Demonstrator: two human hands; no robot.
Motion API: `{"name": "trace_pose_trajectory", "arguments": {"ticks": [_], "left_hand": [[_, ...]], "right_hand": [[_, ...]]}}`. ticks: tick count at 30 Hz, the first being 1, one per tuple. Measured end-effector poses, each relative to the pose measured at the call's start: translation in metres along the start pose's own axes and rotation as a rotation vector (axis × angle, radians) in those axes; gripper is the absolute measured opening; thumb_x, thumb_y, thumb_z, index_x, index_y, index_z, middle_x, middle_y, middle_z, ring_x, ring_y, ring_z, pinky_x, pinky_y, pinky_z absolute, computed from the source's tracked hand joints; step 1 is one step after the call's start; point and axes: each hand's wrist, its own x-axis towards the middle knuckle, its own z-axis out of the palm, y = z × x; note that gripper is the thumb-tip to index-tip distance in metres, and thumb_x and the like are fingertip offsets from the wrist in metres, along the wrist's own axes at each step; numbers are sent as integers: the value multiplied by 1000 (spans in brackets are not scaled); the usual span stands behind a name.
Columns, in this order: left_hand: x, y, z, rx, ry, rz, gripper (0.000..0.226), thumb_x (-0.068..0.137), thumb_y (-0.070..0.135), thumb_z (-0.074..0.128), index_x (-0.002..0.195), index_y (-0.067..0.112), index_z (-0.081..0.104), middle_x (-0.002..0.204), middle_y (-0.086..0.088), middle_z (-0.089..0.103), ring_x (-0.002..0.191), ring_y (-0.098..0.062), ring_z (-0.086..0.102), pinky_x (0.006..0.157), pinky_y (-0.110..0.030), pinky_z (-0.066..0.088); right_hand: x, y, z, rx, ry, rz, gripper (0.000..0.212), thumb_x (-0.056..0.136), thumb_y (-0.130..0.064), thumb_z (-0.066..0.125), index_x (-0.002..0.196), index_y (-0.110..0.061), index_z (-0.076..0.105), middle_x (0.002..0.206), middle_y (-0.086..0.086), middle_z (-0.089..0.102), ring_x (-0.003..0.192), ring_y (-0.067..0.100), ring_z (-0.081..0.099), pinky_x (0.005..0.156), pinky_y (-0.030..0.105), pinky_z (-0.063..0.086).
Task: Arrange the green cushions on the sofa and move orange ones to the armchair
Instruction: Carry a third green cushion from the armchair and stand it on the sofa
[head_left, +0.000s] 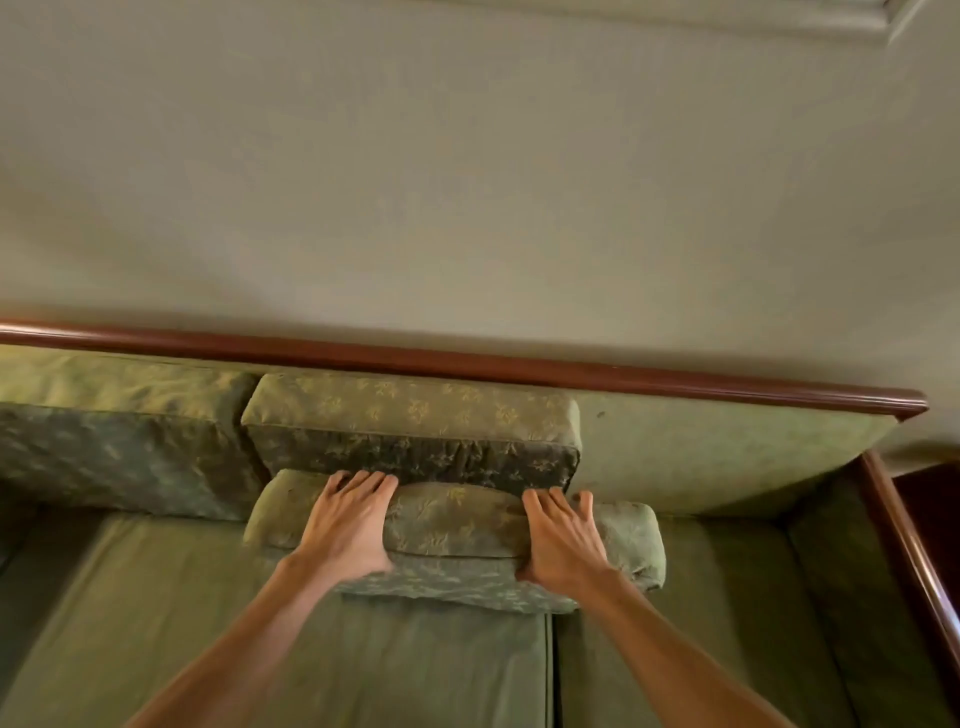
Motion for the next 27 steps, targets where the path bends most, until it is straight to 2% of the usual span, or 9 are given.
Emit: {"name": "trace_pose_trajectory", "arguments": {"ticks": [4, 7, 11, 14, 19, 23, 25, 27], "left_hand": [[-7, 52, -15, 48, 66, 34, 115, 19, 65, 83, 120, 11, 65, 109, 1, 68, 99, -20, 63, 93, -43, 50], [-6, 111, -38, 89, 122, 63, 111, 20, 63, 83, 115, 10, 67, 104, 0, 68, 96, -21, 65, 92, -45, 50], [11, 186, -76, 127, 127, 71, 108, 20, 67, 81, 113, 14, 66, 104, 2, 68, 96, -20, 65, 93, -44, 49], [36, 240, -92, 90, 125, 94, 104, 27, 71, 78, 115, 18, 64, 108, 6, 67, 100, -18, 63, 92, -40, 44], [104, 331, -93, -30, 64, 155, 109, 46, 70, 84, 135, 17, 50, 133, 4, 59, 122, -17, 55, 100, -38, 37], [153, 381, -56, -34, -11, 140, 110, 53, 73, 80, 141, 18, 44, 142, 3, 53, 128, -17, 49, 105, -40, 35], [171, 398, -35, -52, -41, 127, 115, 58, 67, 83, 149, 15, 37, 151, 0, 47, 136, -19, 44, 111, -42, 31], [190, 408, -25, -80, -32, 103, 114, 60, 62, 86, 151, 15, 35, 152, 0, 45, 138, -20, 42, 112, -43, 29]], "right_hand": [[-36, 48, 7, -23, 61, -11, 101, 51, -64, 81, 131, -13, 48, 124, 5, 61, 117, 28, 53, 99, 54, 37], [-60, 97, -2, 20, 59, -14, 93, 51, -61, 78, 127, -14, 49, 120, 3, 60, 116, 27, 51, 99, 52, 34], [-92, 176, -31, 28, 119, -21, 83, 40, -61, 76, 107, -18, 52, 103, 0, 63, 104, 26, 55, 88, 48, 40], [-116, 241, -63, 39, 133, -10, 76, 49, -57, 74, 110, -19, 50, 111, -1, 59, 109, 24, 49, 92, 44, 36], [-127, 346, -96, 52, 65, 28, 82, 56, -54, 82, 121, -19, 46, 124, -2, 55, 118, 22, 43, 93, 45, 34], [-117, 406, -81, 20, 25, 64, 83, 62, -52, 81, 127, -19, 42, 132, 0, 52, 122, 23, 42, 101, 49, 32], [-110, 423, -64, 3, -17, 83, 86, 68, -50, 79, 136, -17, 38, 138, 1, 48, 128, 24, 40, 106, 53, 29], [-106, 436, -48, 20, 17, 123, 88, 71, -51, 77, 141, -17, 35, 141, 1, 45, 131, 25, 38, 110, 54, 27]]}}
